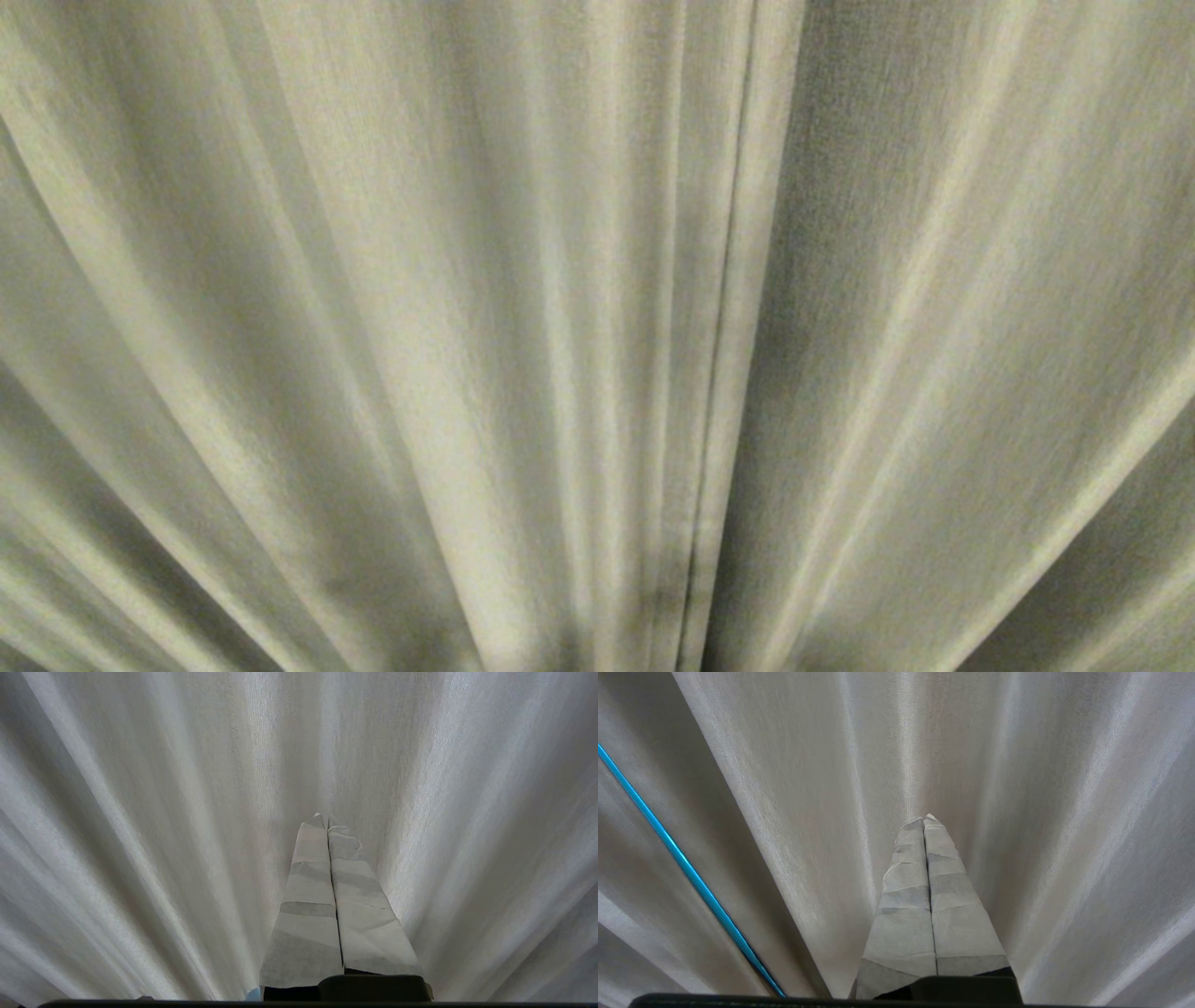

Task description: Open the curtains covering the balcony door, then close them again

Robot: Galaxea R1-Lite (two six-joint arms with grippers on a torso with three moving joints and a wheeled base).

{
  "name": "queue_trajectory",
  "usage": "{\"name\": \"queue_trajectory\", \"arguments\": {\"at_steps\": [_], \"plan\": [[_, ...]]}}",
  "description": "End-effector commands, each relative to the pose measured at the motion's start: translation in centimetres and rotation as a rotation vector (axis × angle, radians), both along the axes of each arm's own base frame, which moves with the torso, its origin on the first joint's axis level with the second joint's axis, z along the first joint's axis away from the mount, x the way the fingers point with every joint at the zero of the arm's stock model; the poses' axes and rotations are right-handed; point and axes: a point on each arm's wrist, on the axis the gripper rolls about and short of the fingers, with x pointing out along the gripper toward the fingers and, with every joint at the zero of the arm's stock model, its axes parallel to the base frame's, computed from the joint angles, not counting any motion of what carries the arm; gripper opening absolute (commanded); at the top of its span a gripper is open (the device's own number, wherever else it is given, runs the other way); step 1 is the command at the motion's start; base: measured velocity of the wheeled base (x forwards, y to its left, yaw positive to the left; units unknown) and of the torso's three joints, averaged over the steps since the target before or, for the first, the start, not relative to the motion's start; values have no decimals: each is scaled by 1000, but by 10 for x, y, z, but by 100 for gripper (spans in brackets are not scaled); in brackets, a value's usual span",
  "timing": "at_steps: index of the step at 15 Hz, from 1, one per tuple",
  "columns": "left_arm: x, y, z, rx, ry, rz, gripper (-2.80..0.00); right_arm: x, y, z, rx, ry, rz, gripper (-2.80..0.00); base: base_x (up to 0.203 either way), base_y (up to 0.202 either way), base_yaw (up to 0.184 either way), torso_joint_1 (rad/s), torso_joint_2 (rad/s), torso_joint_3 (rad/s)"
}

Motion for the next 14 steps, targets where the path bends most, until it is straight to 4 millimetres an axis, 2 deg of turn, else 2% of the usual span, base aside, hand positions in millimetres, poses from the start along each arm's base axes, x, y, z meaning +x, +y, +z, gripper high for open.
{"name": "queue_trajectory", "arguments": {"at_steps": [1,14], "plan": [[0,0,0,0,-2,0,-280,0,0,0,1,-1,0,-280,0,0,0,0,0,0],[0,0,0,0,-2,0,-280,0,0,0,2,-2,0,-280,0,0,0,0,0,0]]}}
